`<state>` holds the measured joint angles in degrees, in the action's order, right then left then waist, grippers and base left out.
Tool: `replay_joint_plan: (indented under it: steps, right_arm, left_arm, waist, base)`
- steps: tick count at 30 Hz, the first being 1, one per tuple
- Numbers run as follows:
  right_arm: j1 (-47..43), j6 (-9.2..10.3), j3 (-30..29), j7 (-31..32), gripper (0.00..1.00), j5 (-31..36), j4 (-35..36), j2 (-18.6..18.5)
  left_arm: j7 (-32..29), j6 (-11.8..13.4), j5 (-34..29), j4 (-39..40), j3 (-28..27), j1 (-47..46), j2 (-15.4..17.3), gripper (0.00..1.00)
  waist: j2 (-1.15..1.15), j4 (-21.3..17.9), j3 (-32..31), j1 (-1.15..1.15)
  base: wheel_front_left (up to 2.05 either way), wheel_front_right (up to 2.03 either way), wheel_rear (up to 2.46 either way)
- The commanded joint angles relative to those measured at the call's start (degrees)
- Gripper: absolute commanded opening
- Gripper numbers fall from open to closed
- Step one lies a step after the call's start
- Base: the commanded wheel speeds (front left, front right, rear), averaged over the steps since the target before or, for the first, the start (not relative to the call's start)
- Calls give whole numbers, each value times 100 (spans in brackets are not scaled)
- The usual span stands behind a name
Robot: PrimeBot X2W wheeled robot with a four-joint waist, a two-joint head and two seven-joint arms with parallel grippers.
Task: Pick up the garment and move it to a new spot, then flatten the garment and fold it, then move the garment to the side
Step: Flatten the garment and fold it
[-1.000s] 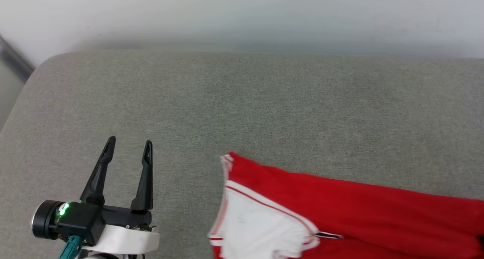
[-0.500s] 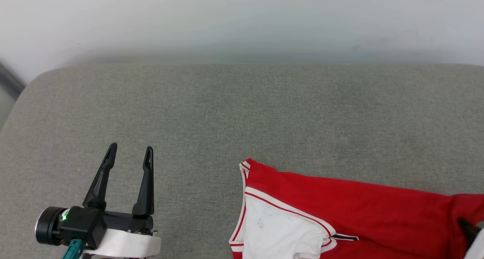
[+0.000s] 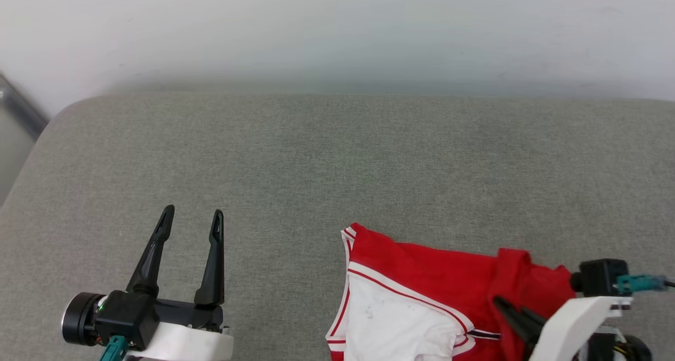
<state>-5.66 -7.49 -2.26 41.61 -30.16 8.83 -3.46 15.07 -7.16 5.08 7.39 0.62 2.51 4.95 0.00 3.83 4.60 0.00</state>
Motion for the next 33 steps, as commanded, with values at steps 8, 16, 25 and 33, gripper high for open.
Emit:
replay_joint_plan:
  steps: [8, 16, 25, 33]
  right_arm:
    - [413, 0, 804, -132, 0, -572, -191, 65]
    - [743, 0, 1499, -433, 0, -766, -640, 62]
    - [1023, 0, 1889, -508, 100, -792, -950, 61]
    - [1429, 0, 1649, -658, 100, -374, -681, 58]
  left_arm:
    - [12, -18, -20, -35, -5, -57, -31, 100]
    - [12, -26, -4, -74, 12, -103, -75, 100]
    - [12, -25, 6, -100, 12, -149, -105, 100]
    - [12, -26, 25, -118, 45, -87, -96, 100]
  waist:
    - [0, 216, 63, 0]
    - [0, 380, 122, 0]
    - [0, 468, 151, 0]
    - [0, 332, 118, 0]
  base:
    - [0, 0, 0]
    - [0, 0, 0]
    - [0, 0, 0]
    - [0, 0, 0]
